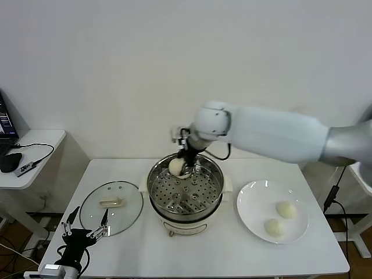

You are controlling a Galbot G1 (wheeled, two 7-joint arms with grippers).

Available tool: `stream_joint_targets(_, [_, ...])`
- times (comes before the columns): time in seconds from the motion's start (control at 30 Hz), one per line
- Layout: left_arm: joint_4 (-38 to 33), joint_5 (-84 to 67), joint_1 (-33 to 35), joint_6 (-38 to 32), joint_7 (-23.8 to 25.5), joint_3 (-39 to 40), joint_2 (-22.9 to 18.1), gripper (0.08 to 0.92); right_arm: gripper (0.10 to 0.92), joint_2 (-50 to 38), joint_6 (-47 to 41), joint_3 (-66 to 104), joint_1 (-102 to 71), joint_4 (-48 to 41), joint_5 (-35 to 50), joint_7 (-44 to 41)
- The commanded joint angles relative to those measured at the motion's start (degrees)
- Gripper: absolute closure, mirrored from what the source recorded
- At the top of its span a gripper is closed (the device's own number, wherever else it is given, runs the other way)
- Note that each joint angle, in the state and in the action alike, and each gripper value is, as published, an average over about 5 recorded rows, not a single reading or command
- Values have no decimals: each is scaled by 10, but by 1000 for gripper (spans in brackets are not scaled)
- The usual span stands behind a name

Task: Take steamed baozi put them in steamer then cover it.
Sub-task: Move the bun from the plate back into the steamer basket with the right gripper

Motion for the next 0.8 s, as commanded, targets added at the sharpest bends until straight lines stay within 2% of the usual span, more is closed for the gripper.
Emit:
stream_joint_targets(0.03, [-1,0,1,0,0,0,0,177,431,68,-36,-9,-46,-30,17,28])
stream_joint_targets(0.7, [2,2,0,-3,0,6,-3,177,431,61,-36,-7,-74,-56,-34,33])
stream_joint_targets(0.8, [3,2,-2,-3,0,7,-2,177,400,57,-36,-4,-65,-52,-33,28])
